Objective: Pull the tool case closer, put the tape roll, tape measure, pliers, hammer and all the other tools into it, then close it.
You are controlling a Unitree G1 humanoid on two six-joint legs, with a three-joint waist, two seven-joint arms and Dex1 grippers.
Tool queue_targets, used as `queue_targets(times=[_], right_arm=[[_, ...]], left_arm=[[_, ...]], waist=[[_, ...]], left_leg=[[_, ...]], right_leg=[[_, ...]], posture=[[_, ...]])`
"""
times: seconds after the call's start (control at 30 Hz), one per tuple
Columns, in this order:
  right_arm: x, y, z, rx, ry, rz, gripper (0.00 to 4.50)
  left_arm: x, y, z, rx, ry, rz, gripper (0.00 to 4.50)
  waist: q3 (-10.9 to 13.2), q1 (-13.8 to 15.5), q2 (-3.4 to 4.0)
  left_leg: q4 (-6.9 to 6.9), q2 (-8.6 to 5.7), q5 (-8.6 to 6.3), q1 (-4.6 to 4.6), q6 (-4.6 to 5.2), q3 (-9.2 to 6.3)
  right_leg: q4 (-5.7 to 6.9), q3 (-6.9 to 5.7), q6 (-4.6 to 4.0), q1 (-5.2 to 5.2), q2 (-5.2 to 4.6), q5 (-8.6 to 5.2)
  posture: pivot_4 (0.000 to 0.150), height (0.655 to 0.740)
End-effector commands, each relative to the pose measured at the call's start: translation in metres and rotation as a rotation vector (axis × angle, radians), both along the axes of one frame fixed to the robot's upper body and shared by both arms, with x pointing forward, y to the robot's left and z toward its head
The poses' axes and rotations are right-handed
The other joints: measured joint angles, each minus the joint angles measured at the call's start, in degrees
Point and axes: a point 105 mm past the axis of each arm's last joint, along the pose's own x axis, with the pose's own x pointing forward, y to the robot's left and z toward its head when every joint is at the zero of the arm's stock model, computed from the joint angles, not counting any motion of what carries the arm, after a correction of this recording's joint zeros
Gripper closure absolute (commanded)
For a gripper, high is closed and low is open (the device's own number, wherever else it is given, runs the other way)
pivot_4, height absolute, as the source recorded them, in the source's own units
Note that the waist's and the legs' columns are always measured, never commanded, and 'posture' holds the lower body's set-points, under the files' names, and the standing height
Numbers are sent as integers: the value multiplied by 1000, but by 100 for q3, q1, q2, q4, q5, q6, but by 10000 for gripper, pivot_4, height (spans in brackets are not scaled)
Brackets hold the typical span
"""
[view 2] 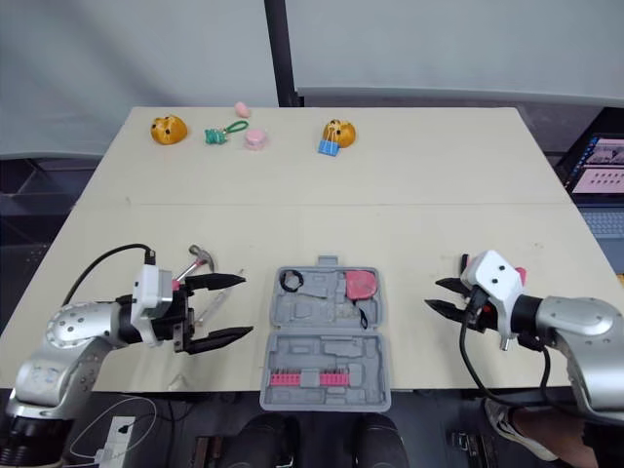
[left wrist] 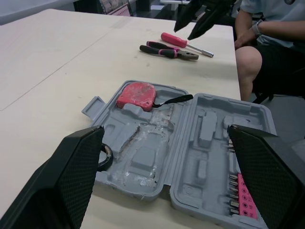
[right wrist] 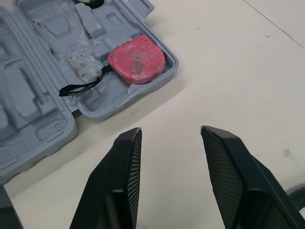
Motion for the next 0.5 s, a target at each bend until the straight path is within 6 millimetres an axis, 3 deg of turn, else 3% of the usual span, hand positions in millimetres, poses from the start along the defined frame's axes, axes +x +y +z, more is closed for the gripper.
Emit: queue_targets(times=[0.03, 0.23, 0.5], right_arm=[[-5, 12, 18, 21, -94, 11, 23809], [-18, 29, 20, 60, -100, -7, 23809], [-21, 41, 21, 80, -109, -11, 23809]], left_arm=[[-1, 5, 4, -2, -27, -3, 0], [-2, 11, 0, 1, -10, -13, 0], [-7, 13, -1, -15, 2, -5, 0]], waist=[[0, 9, 0], [0, 90, 0], [0, 100, 0]], left_leg=[[0, 0, 0, 0, 0, 0], [2, 0, 0, -1, 0, 0], [1, -1, -1, -1, 1, 0]], right_leg=[[0, 0, 0, 0, 0, 0], [-7, 0, 0, 1, 0, 0], [-9, 2, 0, 3, -1, 0]], posture=[[1500, 6677], [1500, 6677], [1500, 6677]])
